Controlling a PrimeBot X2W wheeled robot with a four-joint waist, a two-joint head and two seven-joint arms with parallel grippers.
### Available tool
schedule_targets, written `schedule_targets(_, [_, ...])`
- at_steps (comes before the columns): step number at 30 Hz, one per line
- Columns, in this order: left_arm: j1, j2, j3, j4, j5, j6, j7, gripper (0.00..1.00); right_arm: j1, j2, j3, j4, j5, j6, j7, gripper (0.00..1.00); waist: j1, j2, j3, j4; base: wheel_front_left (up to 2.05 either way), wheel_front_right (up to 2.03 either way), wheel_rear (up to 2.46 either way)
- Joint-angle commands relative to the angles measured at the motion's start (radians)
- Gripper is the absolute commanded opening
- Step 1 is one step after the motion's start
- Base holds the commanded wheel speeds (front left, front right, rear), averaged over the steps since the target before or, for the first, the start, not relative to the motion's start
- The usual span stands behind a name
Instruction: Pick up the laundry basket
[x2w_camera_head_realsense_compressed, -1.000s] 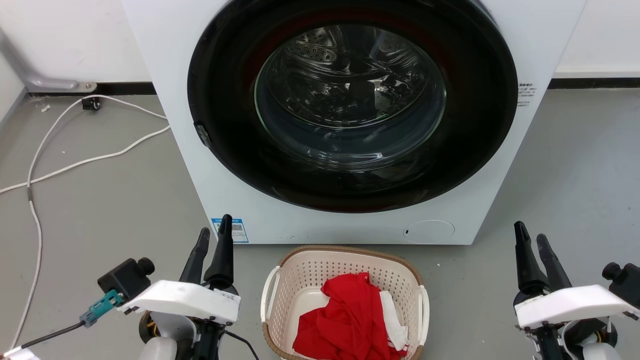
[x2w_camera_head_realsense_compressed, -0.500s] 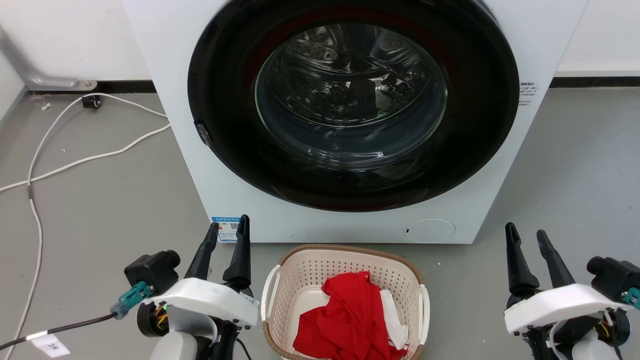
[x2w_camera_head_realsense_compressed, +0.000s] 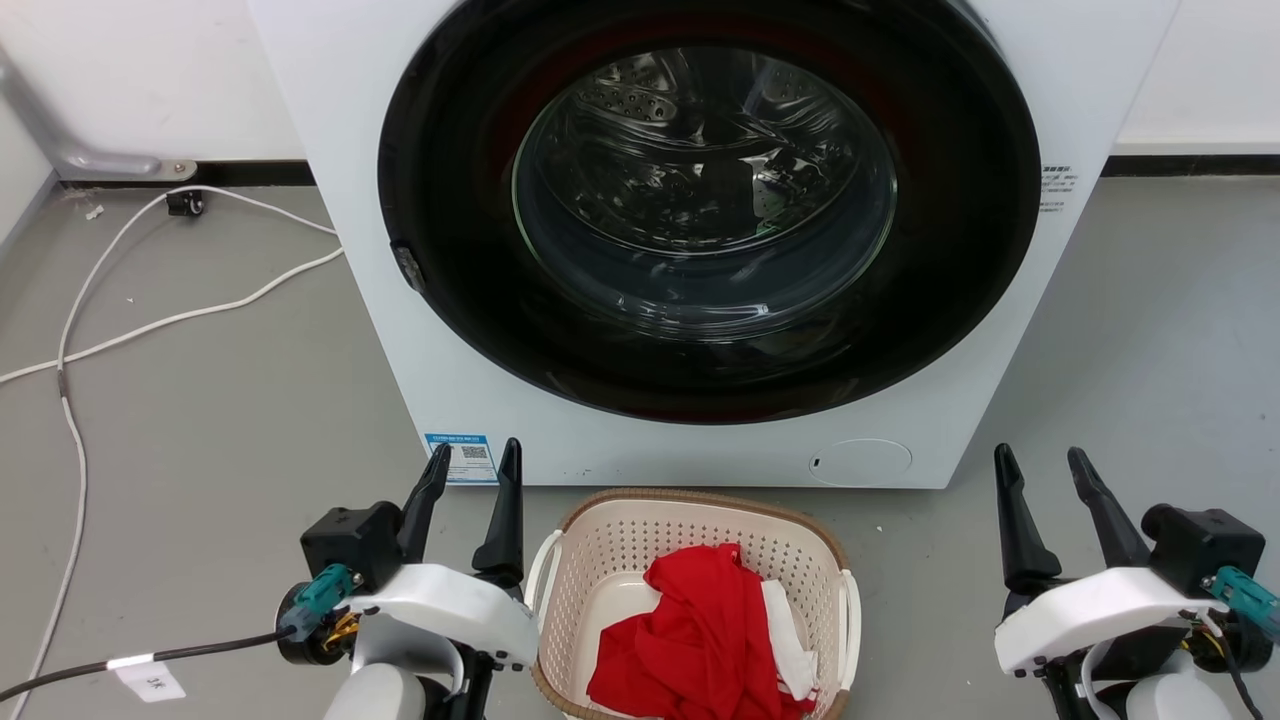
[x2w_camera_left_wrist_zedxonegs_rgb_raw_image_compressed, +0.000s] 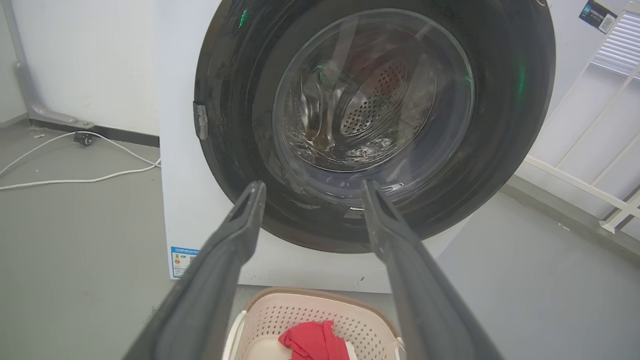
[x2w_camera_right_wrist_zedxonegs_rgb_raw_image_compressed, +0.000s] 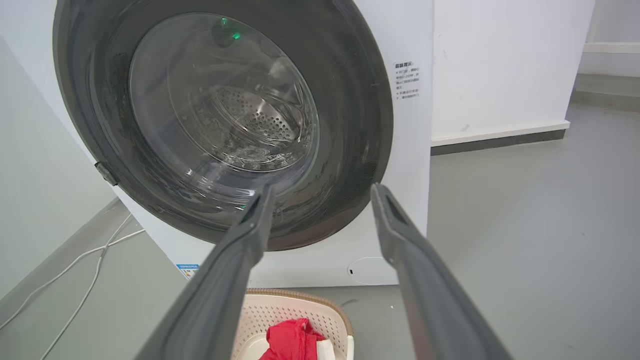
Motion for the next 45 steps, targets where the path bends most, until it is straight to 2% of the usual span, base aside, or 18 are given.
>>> schedule_targets(1, [-0.021, 0.004, -0.004, -0.003, 0.024, 0.005, -0.008, 1.00, -0.010, 0.000, 0.002, -0.011, -0.026, 0.002, -0.006, 1.00, 0.0000, 0.0000, 0.000, 0.000, 0.00, 0.00, 0.00])
schedule_targets(20, [-0.032, 0.003, -0.033, 0.053, 0.188, 0.027, -0.053, 1.00, 0.008, 0.000, 0.008, -0.016, -0.166, 0.002, -0.005, 1.00, 0.0000, 0.0000, -0.005, 0.003, 0.00, 0.00, 0.00])
schedule_targets(39, [-0.040, 0.001, -0.044, 0.092, 0.251, 0.038, -0.088, 1.00, 0.009, 0.001, 0.014, 0.010, -0.225, 0.001, -0.045, 1.00, 0.0000, 0.0000, -0.005, 0.004, 0.00, 0.00, 0.00])
schedule_targets(45, [-0.040, 0.001, -0.048, 0.102, 0.240, 0.036, -0.091, 1.00, 0.006, 0.001, 0.012, 0.018, -0.219, 0.001, -0.053, 1.00, 0.0000, 0.0000, -0.005, 0.005, 0.00, 0.00, 0.00])
